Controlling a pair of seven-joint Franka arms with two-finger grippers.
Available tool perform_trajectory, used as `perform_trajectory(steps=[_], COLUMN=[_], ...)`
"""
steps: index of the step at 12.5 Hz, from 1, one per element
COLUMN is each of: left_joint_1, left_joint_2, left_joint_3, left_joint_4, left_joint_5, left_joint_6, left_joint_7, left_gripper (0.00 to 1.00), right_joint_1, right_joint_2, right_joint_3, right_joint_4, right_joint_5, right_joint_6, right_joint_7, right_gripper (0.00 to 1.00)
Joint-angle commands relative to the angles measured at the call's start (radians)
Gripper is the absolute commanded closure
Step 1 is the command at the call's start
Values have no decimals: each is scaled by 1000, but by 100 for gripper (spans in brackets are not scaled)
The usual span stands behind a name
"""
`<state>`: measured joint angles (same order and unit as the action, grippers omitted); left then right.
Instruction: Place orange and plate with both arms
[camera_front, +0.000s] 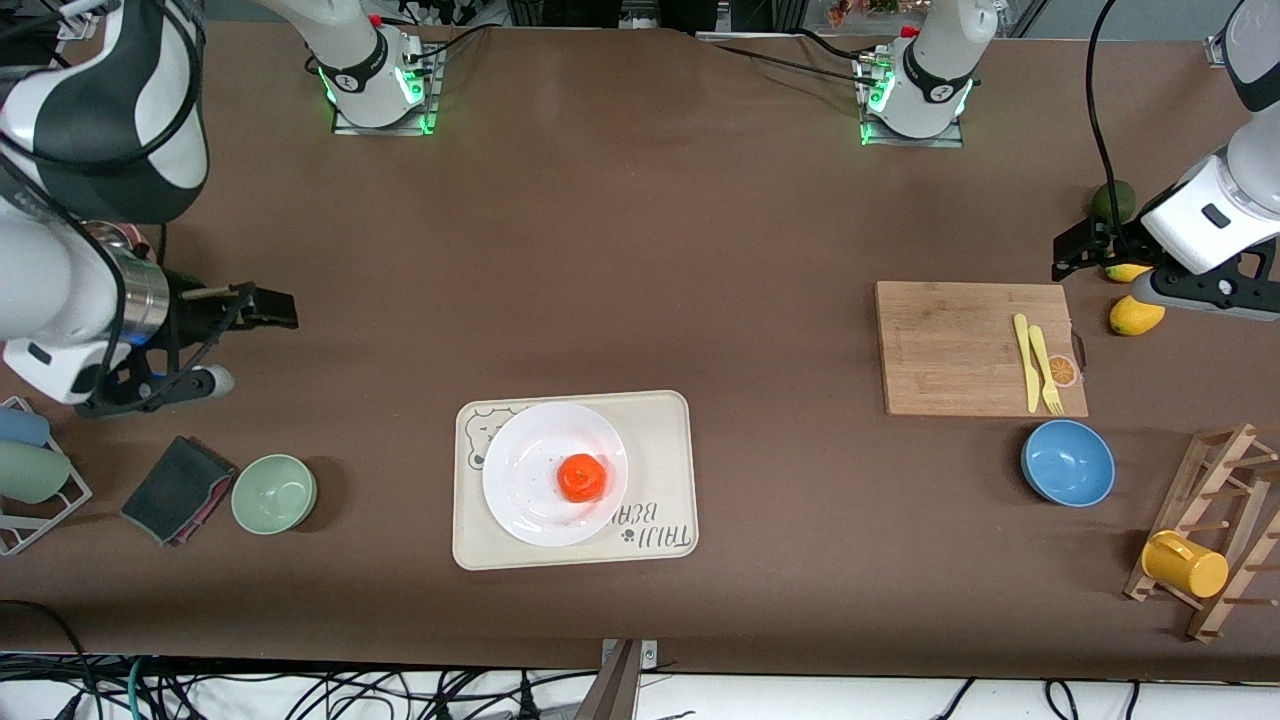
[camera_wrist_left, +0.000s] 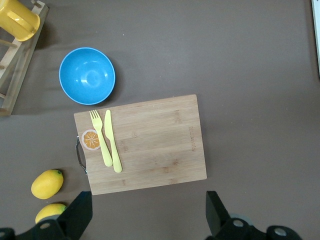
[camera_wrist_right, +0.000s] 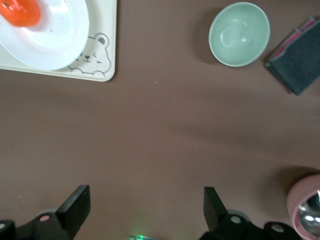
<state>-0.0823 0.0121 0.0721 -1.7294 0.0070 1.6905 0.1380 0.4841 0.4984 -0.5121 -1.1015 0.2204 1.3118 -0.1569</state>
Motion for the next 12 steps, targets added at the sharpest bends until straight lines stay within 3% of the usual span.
perform_trajectory(steps=[1,3,5,6,8,10,12], left_joint_1=[3,4,3,3,3,3,3], left_joint_2=[3,3,3,3,3,3,3], left_joint_3=[0,0,0,0,0,0,0], left_joint_4=[5,5,5,5,5,5,5], left_joint_5=[-13,-13,-13,-13,-13,-13,-13], left_joint_6=[-2,0,0,0,0,-2,0], left_joint_7=[3,3,3,2,3,3,3], left_gripper=[0,0,0,0,0,0,0], right_joint_1=[33,42,-49,-124,-194,-342,-346], right_joint_2=[-32,-149,-279,-314,-380,-452,-452], right_joint_3=[-8,22,145,218,254,376,379], right_joint_4=[-58,-244,-410,-435,-477,-538,-541], right_joint_5=[-56,-75,-140,-173,-177,-202,-237], right_joint_6=[-5,122,204,201,187,181,181], right_joint_7=[11,11,11,11,7,5,8], right_gripper=[0,0,0,0,0,0,0])
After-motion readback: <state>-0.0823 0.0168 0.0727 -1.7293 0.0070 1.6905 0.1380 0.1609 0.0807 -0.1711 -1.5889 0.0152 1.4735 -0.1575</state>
